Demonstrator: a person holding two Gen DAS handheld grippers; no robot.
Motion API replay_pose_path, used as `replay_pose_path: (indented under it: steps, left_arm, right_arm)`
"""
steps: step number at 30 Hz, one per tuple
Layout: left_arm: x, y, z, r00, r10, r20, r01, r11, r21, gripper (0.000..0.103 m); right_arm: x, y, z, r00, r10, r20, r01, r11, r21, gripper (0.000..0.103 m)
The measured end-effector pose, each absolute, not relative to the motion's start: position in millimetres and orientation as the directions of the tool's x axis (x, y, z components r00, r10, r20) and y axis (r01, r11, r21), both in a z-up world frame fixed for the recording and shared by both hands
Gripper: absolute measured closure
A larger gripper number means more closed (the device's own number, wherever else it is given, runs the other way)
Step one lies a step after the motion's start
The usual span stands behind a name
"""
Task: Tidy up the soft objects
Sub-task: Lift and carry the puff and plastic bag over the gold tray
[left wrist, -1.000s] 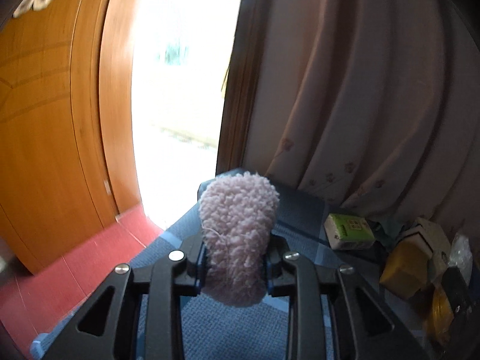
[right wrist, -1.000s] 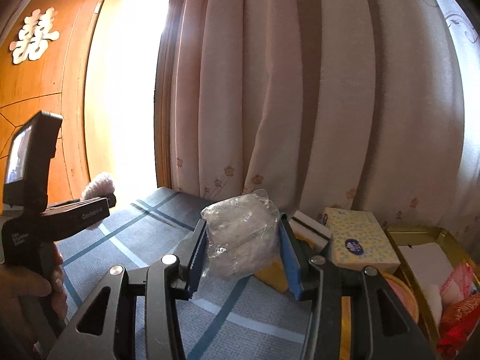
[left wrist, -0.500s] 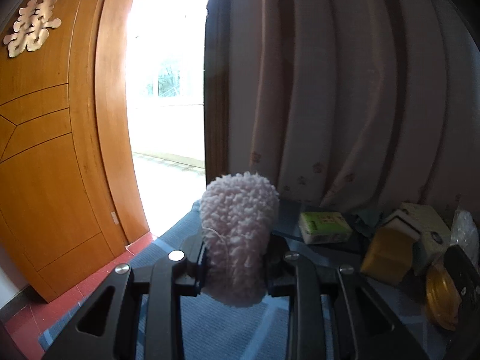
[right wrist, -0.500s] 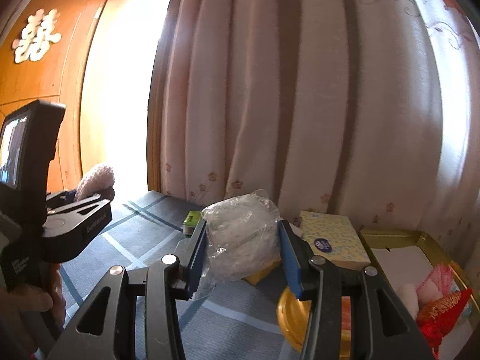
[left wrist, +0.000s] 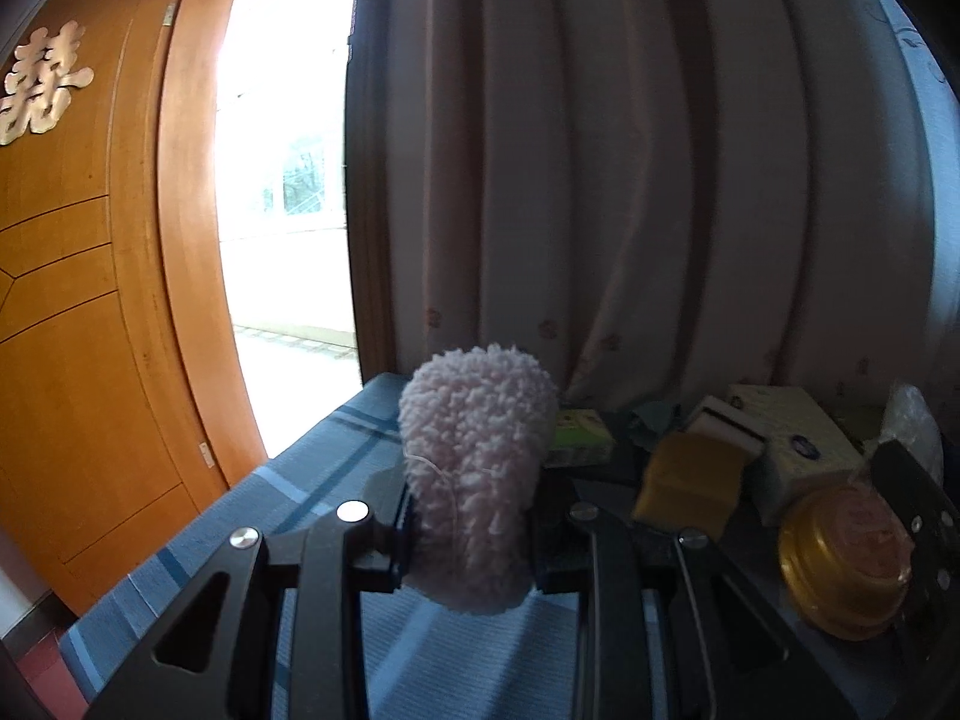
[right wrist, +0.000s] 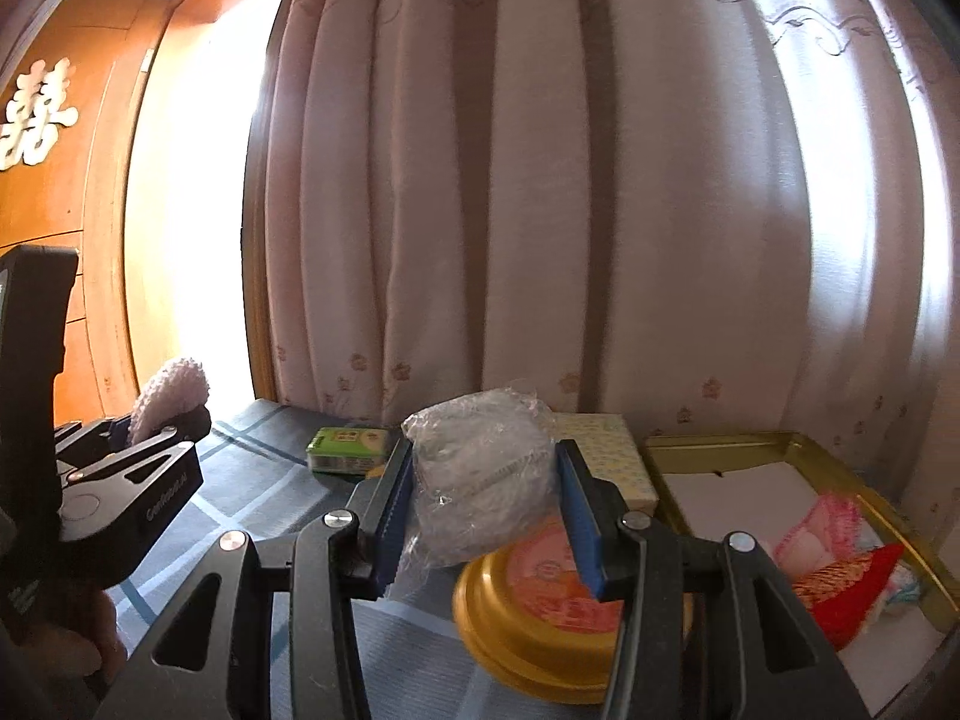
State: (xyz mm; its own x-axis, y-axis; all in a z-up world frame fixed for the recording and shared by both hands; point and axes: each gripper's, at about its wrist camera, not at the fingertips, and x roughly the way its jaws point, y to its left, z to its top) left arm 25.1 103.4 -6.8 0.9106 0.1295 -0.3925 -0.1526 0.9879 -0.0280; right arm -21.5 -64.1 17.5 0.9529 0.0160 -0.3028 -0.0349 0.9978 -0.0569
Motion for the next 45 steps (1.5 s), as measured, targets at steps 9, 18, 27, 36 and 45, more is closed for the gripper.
replay_pose_path:
  steps: [9,18,27,36,45]
  left_arm:
    - [24,86,-7,0.917,0.069,-0.392,-0.086,0.996,-0.026,0.076]
    - [3,46,-6,0.921,0.006,-0.39,-0.016,1.0,-0.021,0.076]
    - [-1,15,-9,0.917,-0.057,-0.394,0.053,0.998,-0.023,0.076]
    - [-9,-19,-8,0.919,-0.136,-0.371,0.139,0.99,-0.018,0.076]
    - [-15,-54,-5,0.904,-0.227,-0.361,0.237,0.971,-0.017,0.076]
  right_arm:
    - [-31,-90,19,0.957,-0.053,-0.284,0.032,0.996,-0.079,0.055]
    - [-47,-113,23,0.961,-0.13,-0.244,0.101,0.987,-0.128,0.055]
    - [-61,-143,26,0.954,-0.19,-0.232,0.165,0.979,-0.12,0.055]
    - [-74,-171,27,0.944,-0.26,-0.202,0.234,0.962,-0.141,0.055]
    - [-83,-203,30,0.925,-0.324,-0.198,0.3,0.943,-0.142,0.055]
